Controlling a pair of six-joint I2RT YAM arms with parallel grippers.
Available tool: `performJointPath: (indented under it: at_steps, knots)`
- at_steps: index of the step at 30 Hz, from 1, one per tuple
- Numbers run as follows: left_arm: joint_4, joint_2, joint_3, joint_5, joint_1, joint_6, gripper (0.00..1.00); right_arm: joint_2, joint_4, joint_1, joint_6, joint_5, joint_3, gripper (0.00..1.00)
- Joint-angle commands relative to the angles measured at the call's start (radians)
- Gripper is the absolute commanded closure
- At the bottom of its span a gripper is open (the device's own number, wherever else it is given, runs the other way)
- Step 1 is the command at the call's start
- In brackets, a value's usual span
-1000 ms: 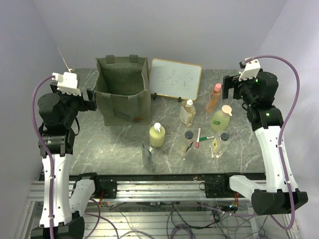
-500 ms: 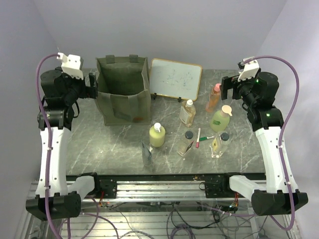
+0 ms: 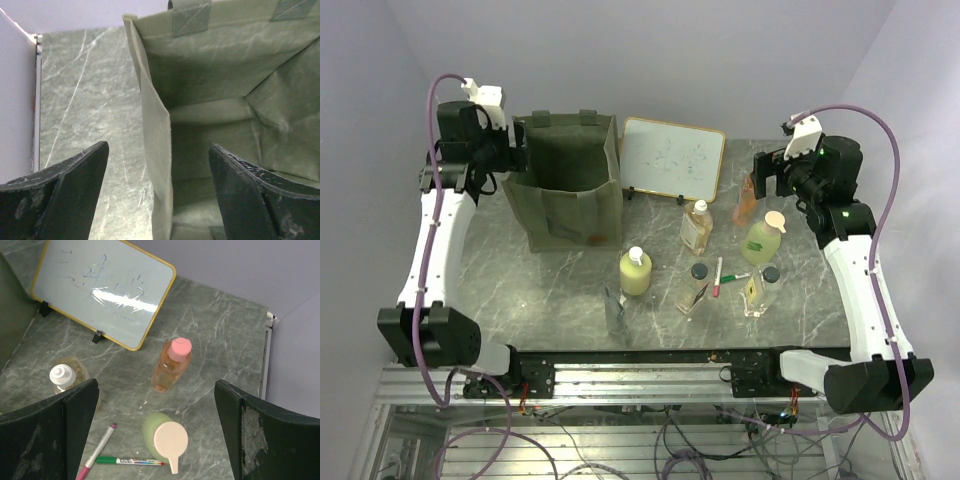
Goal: Place the personal care products into the canvas bag
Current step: Move the canvas bag to the center of the board.
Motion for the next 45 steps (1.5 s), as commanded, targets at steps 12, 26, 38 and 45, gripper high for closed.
performJointPath:
  at_steps: [12,26,38,45]
  knots:
    - [-0.125,0.164,0.105,-0.009,-0.038,0.014,0.58,0.080,0.053,0.009,-0.081,-0.055,0.025,0.00]
    - [-0.458,0.134,0.238,0.047,-0.038,0.190,0.93,0.168,0.075,0.059,-0.016,-0.085,0.043,0.00]
    - [-0.519,-0.140,-0.027,0.139,-0.039,0.292,0.93,0.130,-0.007,0.163,-0.055,-0.047,0.037,0.00]
    - [-0.483,-0.154,-0.072,0.124,-0.039,0.280,0.78,0.106,-0.019,0.176,-0.072,-0.060,0.015,0.00]
